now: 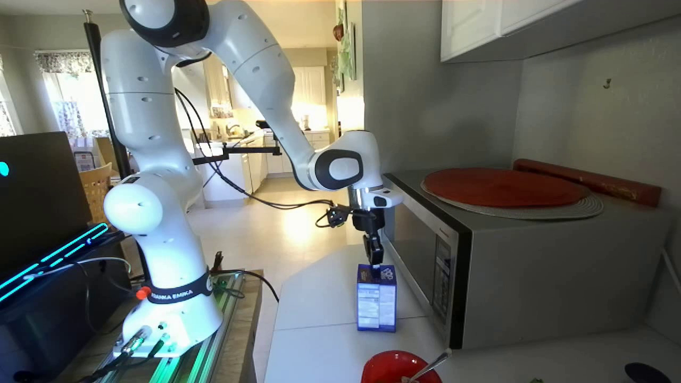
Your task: Close the blue box fully
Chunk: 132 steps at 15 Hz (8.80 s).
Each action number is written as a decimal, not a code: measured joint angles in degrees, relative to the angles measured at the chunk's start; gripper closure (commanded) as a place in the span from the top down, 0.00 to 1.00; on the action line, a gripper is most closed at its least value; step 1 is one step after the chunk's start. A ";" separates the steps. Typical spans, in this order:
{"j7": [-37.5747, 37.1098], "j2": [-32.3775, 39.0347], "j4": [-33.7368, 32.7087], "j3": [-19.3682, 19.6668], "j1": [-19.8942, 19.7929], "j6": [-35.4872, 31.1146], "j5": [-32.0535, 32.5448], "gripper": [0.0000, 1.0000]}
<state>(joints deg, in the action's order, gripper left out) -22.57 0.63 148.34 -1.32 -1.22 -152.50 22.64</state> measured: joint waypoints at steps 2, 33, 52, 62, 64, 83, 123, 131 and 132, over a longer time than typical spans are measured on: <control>-0.46 0.05 0.03 0.16 0.00 -0.26 0.84 0.00; -11.27 0.80 1.65 1.43 -0.02 -4.49 15.08 0.00; -0.57 -3.37 6.70 1.31 0.12 -5.79 5.38 0.00; 7.50 -7.35 7.60 0.24 0.83 -0.92 -4.95 0.00; 7.69 -7.77 7.60 0.18 0.83 -0.48 -5.26 0.00; 1.28 -6.12 8.99 -1.33 -2.09 -7.55 3.05 0.00; 10.04 -12.45 8.72 -1.19 0.01 -0.89 -9.13 0.26; 16.22 -21.32 8.41 -1.17 0.51 13.31 -11.64 0.74; 16.36 -22.42 8.18 -1.17 0.58 15.24 -11.66 0.82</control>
<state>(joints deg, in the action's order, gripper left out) -6.22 -21.79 156.52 -2.49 -0.64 -137.26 10.98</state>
